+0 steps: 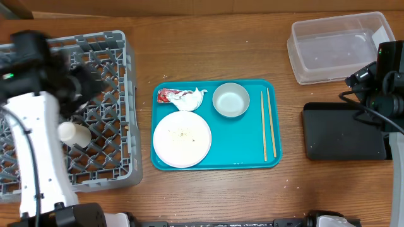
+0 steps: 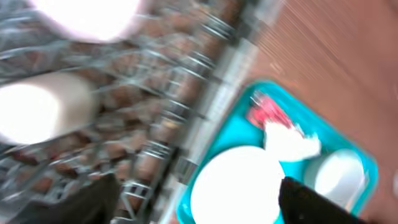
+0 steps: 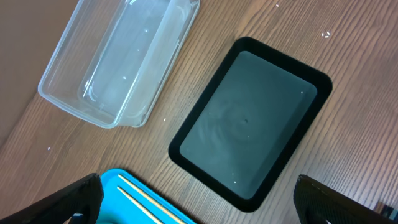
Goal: Sort waste into correct bins and load items into the dishwasher
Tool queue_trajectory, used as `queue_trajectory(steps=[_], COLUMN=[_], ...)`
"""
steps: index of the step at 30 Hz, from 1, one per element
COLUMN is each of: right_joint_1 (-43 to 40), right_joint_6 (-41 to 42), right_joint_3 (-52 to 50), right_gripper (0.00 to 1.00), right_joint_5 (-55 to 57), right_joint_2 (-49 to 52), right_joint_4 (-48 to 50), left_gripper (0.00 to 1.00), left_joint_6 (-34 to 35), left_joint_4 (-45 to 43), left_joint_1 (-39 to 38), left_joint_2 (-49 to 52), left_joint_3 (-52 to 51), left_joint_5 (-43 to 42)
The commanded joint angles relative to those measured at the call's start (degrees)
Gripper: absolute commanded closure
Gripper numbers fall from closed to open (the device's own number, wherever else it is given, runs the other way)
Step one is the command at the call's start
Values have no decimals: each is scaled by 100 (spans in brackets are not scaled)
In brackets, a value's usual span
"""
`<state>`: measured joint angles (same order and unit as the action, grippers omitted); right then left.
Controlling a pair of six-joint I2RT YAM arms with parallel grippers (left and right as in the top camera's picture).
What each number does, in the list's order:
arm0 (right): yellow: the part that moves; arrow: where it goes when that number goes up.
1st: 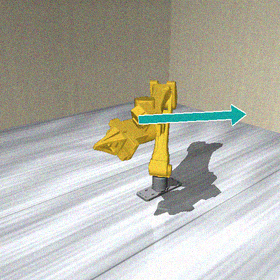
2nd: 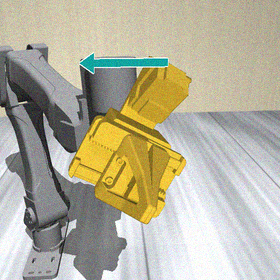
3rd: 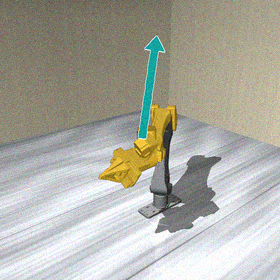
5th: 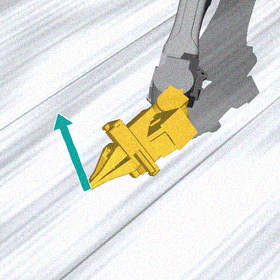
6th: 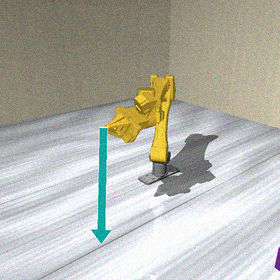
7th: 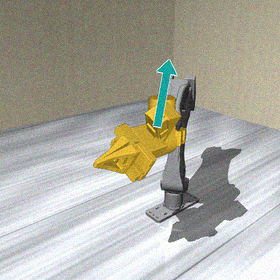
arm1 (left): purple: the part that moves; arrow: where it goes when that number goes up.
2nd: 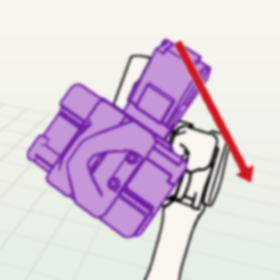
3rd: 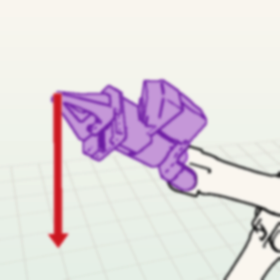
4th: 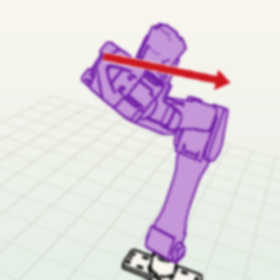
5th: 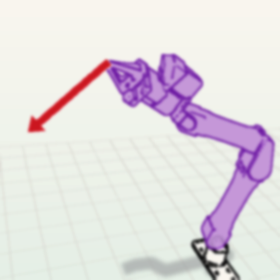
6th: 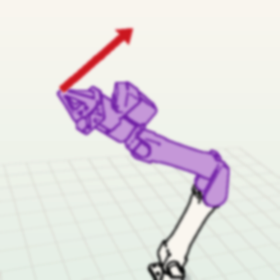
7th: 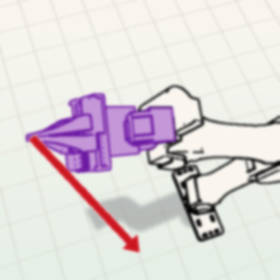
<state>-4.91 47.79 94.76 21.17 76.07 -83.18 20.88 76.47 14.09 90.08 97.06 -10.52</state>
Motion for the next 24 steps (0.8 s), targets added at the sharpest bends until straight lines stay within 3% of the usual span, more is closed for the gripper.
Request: queue_trajectory(steps=[1,6,14,19,20,21,24], right_joint_1=[-33,-33,-33,-33,-33,-33,-33], right_joint_6=[24,24,24,24,24,24,24], right_joint_3=[46,46,46,46,46,46,46], right_gripper=[0,0,0,0,0,0,0], right_joint_5=[17,17,17,17,17,17,17], right_joint_2=[-7,-9,-7,-7,-7,-7,-7], right_joint_4=[13,13,13,13,11,13,13], left_gripper=[21,30,33,36,38,47,51], left_joint_6=[-483,455,1010,1064,1064,1038,881], left_joint_4=[-101,-216,-455,-627,-636,-671,-855], left_joint_1=[-621,-1220,-1600,-1598,-1598,-1598,-1593], left_joint_2=[275,833,1827,2194,2249,2326,2562], left_joint_3=[-181,-326,-326,-326,-326,-326,-326], left_joint_5=[81,1320,1937,1996,1996,2011,2061])
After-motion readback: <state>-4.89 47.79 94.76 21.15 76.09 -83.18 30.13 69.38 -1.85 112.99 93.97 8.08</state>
